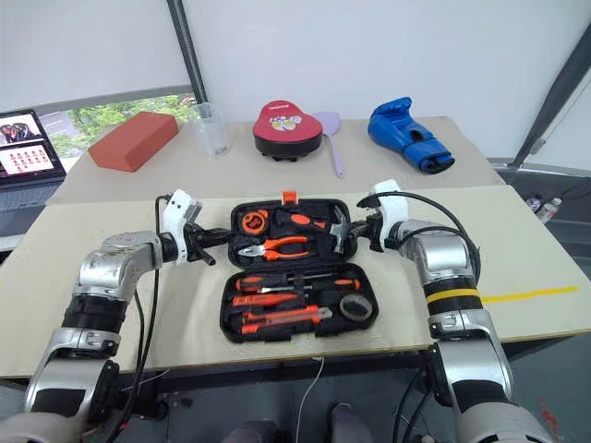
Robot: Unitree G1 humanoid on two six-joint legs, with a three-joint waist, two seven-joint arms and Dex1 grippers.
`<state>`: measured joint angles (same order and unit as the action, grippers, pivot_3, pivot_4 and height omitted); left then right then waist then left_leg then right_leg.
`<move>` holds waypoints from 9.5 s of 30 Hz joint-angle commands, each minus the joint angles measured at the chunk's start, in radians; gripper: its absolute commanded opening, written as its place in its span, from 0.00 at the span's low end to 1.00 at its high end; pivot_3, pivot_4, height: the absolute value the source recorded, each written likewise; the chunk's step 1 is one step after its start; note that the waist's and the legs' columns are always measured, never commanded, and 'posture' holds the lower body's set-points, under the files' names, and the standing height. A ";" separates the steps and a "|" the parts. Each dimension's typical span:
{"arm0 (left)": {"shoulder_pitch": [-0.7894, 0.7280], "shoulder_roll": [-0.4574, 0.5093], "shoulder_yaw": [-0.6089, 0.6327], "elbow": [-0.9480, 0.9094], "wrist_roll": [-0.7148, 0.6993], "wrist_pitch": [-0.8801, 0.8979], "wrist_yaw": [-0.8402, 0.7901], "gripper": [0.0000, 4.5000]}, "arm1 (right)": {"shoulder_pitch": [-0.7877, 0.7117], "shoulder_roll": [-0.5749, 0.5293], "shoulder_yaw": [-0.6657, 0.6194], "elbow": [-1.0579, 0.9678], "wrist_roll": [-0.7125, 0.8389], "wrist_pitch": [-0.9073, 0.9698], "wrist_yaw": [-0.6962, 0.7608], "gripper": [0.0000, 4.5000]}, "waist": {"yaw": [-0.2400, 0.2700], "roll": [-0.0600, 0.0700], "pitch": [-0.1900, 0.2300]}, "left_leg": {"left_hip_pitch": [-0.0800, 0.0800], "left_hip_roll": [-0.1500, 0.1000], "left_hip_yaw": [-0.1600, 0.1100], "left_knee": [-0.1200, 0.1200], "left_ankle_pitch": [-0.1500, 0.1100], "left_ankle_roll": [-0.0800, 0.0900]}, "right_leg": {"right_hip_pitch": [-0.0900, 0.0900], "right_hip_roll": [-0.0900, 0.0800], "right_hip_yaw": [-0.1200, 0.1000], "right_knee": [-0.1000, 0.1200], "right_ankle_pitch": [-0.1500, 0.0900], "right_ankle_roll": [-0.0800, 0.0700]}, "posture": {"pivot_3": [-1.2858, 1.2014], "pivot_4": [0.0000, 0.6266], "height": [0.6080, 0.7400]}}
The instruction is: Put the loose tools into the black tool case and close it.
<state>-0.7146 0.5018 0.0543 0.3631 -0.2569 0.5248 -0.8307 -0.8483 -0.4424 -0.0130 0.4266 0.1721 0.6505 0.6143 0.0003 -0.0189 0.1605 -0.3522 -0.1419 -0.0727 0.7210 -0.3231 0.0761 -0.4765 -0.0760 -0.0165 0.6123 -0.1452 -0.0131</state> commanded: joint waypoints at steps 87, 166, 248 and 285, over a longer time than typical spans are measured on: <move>-0.079 -0.081 -0.431 0.054 0.237 -0.449 -0.488 0.00 | 0.624 -0.277 0.100 -0.749 0.129 -0.094 0.240 0.00 | 0.011 0.000 -0.001 | 0.019 0.002 0.000 -0.007 -0.003 0.001 | 0.019 0.002 -0.003 -0.017 0.009 0.002 | 0.52 0.24 1.00; -0.143 -0.111 -0.440 0.139 0.248 -0.540 -0.479 0.00 | 0.739 -0.373 -0.115 -0.945 0.380 0.152 0.183 0.00 | 0.040 0.002 -0.004 | 0.017 0.002 0.000 -0.008 -0.004 0.002 | 0.018 0.002 -0.002 -0.018 0.008 0.005 | 0.52 0.24 1.00; -0.170 -0.132 -0.502 0.386 0.405 -0.838 -0.458 0.00 | 0.555 -0.213 0.051 -0.806 0.246 0.115 0.060 0.00 | 0.034 0.004 -0.026 | 0.020 0.001 0.001 -0.008 -0.006 0.008 | 0.021 0.002 0.001 -0.018 0.005 0.011 | 0.52 0.24 1.00; 0.083 0.372 0.031 -0.225 -0.147 0.079 -0.608 0.89 | 0.493 -0.623 -0.260 -0.605 0.453 0.048 0.604 0.93 | -0.012 0.007 -0.012 | 0.014 0.003 0.001 -0.014 -0.005 0.010 | 0.010 0.006 0.001 -0.018 0.005 0.007 | 0.52 0.24 1.00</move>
<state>-0.6339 0.8179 0.0023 0.2355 -0.3267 0.5202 -1.4204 -0.3186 -1.0326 -0.2347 -0.2190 0.6079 0.7402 1.1476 -0.0119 -0.0123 0.1485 -0.3385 -0.1387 -0.0714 0.7068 -0.3281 0.0853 -0.4672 -0.0701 -0.0158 0.5937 -0.1402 -0.0066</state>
